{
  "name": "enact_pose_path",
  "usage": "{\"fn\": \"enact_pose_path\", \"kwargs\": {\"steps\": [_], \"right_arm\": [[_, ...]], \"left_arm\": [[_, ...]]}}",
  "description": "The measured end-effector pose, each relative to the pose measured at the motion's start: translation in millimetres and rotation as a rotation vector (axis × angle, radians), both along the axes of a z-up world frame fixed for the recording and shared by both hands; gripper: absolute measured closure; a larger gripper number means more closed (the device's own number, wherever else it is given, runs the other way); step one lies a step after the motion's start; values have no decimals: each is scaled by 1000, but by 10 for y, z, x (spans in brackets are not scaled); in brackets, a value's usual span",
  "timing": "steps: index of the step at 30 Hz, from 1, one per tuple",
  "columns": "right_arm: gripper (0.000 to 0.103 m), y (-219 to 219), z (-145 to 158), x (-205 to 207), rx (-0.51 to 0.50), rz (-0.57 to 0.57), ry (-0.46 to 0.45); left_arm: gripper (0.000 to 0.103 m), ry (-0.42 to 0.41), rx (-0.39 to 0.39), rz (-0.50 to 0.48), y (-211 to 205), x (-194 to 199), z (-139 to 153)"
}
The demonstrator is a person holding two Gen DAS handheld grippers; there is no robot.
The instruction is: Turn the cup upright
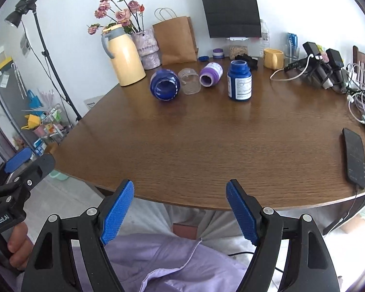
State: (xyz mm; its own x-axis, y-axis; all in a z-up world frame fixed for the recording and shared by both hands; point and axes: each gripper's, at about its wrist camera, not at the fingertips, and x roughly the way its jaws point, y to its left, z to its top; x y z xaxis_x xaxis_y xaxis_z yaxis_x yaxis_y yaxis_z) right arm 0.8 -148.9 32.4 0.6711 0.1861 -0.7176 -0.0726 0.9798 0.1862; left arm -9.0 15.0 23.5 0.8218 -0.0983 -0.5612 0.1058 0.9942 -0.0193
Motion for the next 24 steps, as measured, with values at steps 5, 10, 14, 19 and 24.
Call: {"fn": "enact_pose_path", "kwargs": {"steps": [5,10,14,19,24], "right_arm": [[21,62,20,-12,-24,13,-10],[21,38,35,-3,-22,4,-15],[21,-1,43,8,-18,-8,-17],[21,-3,36,16,-13,-7,-14],[21,-10,34,25,-16,-5,-14]], "left_arm": [[0,19,-2,1,8,26,-25],[0,12,3,-3,-5,15,-22],[0,18,3,-3,-11,18,-28],[0,30,3,-2,0,39,-43],[0,37,5,-2,10,49,-46]]}}
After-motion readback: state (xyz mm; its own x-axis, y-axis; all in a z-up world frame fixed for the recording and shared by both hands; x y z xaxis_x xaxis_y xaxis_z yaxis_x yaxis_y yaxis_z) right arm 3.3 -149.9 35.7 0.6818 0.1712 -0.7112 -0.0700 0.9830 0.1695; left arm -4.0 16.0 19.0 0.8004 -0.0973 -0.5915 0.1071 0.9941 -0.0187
